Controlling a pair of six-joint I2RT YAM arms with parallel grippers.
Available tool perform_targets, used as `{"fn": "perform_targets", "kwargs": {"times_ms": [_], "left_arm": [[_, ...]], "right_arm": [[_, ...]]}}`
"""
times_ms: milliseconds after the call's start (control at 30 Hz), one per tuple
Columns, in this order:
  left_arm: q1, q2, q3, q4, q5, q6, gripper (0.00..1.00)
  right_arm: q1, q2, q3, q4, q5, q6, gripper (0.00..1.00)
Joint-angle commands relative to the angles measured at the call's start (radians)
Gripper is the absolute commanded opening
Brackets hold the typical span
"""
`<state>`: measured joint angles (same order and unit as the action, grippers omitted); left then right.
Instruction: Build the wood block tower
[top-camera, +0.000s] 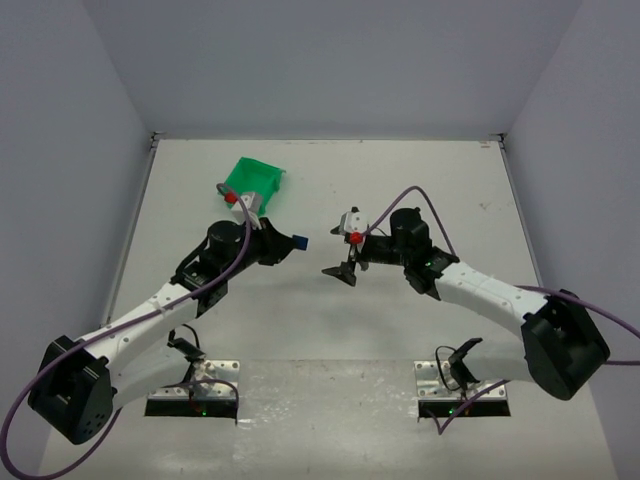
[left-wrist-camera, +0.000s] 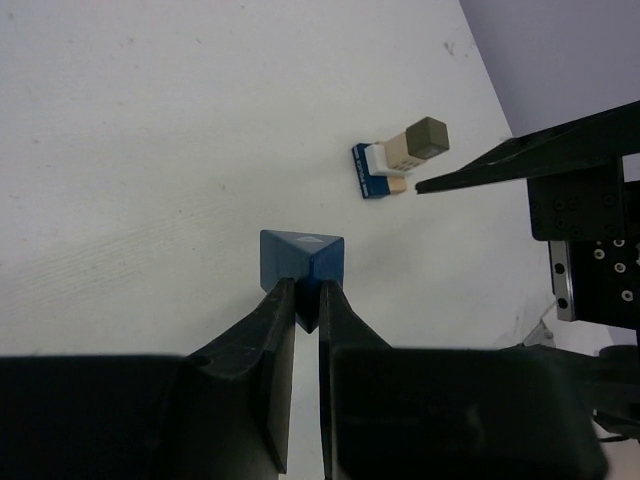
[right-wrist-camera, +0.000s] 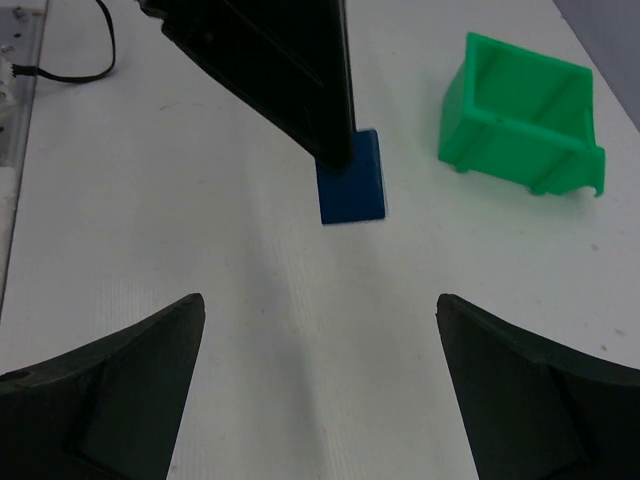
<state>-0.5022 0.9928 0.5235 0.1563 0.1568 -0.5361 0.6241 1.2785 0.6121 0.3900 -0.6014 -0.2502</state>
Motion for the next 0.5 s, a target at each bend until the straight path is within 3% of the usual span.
{"fn": "perform_targets", "kwargs": {"times_ms": [0, 100, 233, 367, 467], "left_arm": [[0.011, -0.028, -0.013, 0.103, 0.093, -0.042, 0.0], [0.011, -0.038, -0.019, 0.115, 0.115, -0.046, 0.0], [0.011, -0.06, -0.029, 0.12, 0.117, -0.051, 0.0], [0.012, -0.077, -0.035, 0.123, 0.125, -0.054, 0.0], [0.011, -0.081, -0.043, 0.126, 0.12, -0.052, 0.0]], "right_arm": [[0.061, 0.049, 0.036, 0.199, 0.081, -0.046, 0.99], [0.092, 0.092, 0.062, 0.212, 0.091, -0.058, 0.96], [0.109, 0.139, 0.095, 0.225, 0.089, -0.043, 0.8], [0.118, 0.167, 0.106, 0.261, 0.108, -0.028, 0.75], [0.123, 0.183, 0.11, 0.281, 0.116, -0.019, 0.63]]}}
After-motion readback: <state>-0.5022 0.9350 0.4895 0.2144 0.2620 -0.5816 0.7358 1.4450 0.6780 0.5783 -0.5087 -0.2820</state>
